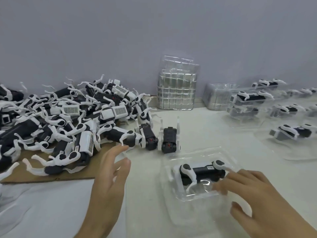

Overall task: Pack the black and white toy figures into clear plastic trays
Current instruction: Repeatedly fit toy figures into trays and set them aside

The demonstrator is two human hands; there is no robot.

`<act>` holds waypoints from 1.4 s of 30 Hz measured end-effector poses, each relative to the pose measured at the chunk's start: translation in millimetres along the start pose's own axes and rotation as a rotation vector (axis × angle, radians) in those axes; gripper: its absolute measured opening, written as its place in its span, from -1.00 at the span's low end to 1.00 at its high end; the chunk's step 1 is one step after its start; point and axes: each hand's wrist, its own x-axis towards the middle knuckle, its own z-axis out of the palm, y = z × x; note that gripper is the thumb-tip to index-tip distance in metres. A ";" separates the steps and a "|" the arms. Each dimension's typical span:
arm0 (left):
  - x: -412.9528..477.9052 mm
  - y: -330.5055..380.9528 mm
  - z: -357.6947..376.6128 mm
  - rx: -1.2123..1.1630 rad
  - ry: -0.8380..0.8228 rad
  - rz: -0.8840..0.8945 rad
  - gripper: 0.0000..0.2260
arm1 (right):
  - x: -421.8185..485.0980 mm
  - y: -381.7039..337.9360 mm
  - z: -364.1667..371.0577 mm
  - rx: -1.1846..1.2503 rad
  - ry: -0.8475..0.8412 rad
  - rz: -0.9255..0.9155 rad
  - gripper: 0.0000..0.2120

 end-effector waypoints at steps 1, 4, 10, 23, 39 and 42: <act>1.8 -1.2 -0.7 0.015 -0.008 0.002 -0.69 | -1.7 3.3 -2.8 -0.002 0.046 0.049 -0.61; 5.6 -3.8 -1.4 0.039 -0.006 -0.021 -0.61 | 1.1 -6.9 -9.4 0.107 0.167 0.158 -0.52; 8.8 -8.2 -2.6 0.066 0.009 -0.051 -0.71 | 14.9 -32.9 17.6 -0.007 -0.001 -0.148 -0.75; 10.2 -13.3 -0.2 0.095 -0.016 -0.046 -0.76 | 38.8 101.1 34.0 -0.120 0.107 0.154 -0.54; 11.1 -10.2 2.3 0.110 -0.001 -0.055 -0.74 | 5.0 168.2 19.3 -0.408 0.215 0.413 -0.61; 11.2 -10.5 2.1 0.119 0.003 -0.059 -0.74 | 5.1 175.1 17.7 -0.429 0.223 0.453 -0.63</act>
